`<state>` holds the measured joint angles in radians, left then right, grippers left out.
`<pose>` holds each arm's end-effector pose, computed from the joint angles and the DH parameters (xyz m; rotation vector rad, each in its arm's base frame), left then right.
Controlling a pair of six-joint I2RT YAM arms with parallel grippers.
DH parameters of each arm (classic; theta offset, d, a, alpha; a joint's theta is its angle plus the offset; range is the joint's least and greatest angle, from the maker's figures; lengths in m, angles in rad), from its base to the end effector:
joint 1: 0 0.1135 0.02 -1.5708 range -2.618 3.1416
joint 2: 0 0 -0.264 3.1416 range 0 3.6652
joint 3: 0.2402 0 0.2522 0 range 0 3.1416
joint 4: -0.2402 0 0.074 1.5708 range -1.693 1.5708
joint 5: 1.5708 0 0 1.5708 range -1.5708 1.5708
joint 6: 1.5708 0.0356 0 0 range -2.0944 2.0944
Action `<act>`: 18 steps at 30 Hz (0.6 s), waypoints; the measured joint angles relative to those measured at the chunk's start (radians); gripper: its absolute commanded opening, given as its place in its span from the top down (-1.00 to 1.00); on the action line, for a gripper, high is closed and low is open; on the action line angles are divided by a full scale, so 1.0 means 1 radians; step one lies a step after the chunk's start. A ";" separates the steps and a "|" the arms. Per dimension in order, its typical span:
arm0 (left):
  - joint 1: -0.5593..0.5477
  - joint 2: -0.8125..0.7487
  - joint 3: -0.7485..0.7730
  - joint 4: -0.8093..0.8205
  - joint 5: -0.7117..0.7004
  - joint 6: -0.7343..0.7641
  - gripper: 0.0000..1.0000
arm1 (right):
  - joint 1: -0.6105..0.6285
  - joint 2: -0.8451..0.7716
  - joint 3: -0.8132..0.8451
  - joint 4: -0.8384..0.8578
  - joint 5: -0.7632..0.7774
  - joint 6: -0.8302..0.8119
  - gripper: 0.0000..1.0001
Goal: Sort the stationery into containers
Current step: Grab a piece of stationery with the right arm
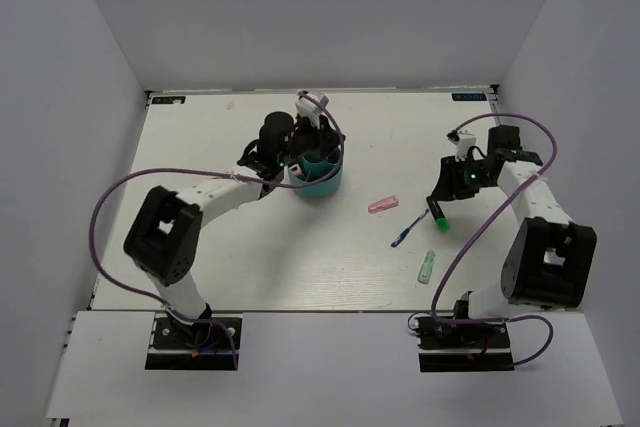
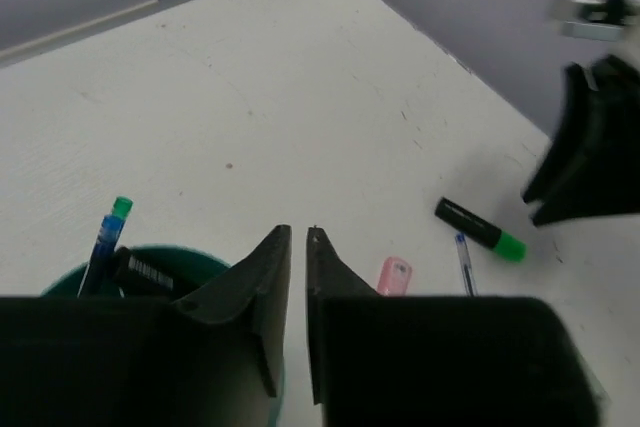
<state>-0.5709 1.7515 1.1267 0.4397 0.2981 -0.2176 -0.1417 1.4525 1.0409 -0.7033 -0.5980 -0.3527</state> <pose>0.3371 -0.2290 0.2587 0.5400 1.7415 -0.8278 0.2829 -0.0201 0.2398 -0.4404 2.4638 0.6044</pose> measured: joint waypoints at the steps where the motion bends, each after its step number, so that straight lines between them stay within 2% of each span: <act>1: -0.013 -0.049 0.002 -0.037 -0.006 0.001 0.51 | 0.018 0.029 0.019 0.000 0.051 -0.017 0.16; 2: -0.026 -0.093 0.013 -0.113 -0.019 0.008 0.36 | 0.039 0.056 0.034 0.001 0.104 -0.030 0.16; 3: -0.039 -0.136 0.039 -0.210 -0.029 0.008 -0.21 | 0.055 0.087 0.044 0.004 0.153 -0.045 0.13; 4: -0.049 -0.163 0.070 -0.277 -0.041 0.017 -0.38 | 0.069 0.115 0.050 0.003 0.196 -0.055 0.13; 6: -0.066 -0.207 0.150 -0.438 -0.076 0.003 -0.59 | 0.094 0.165 0.061 -0.003 0.274 -0.075 0.13; 8: -0.068 -0.242 0.218 -0.591 -0.106 -0.004 -0.71 | 0.115 0.208 0.081 -0.006 0.340 -0.085 0.13; 12: -0.063 -0.322 0.247 -0.837 -0.162 -0.019 -0.76 | 0.155 0.265 0.127 0.000 0.443 -0.097 0.13; 13: -0.062 -0.346 0.237 -0.887 -0.173 -0.022 -0.83 | 0.166 0.274 0.136 0.001 0.462 -0.097 0.11; 18: -0.061 -0.495 0.098 -1.024 -0.210 -0.035 -0.85 | 0.211 0.306 0.162 0.003 0.510 -0.097 0.08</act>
<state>-0.6323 1.2568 1.2251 -0.5842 0.0879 -0.2531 0.0692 1.7580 1.2030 -0.7002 -0.0883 -0.4492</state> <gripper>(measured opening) 0.919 0.447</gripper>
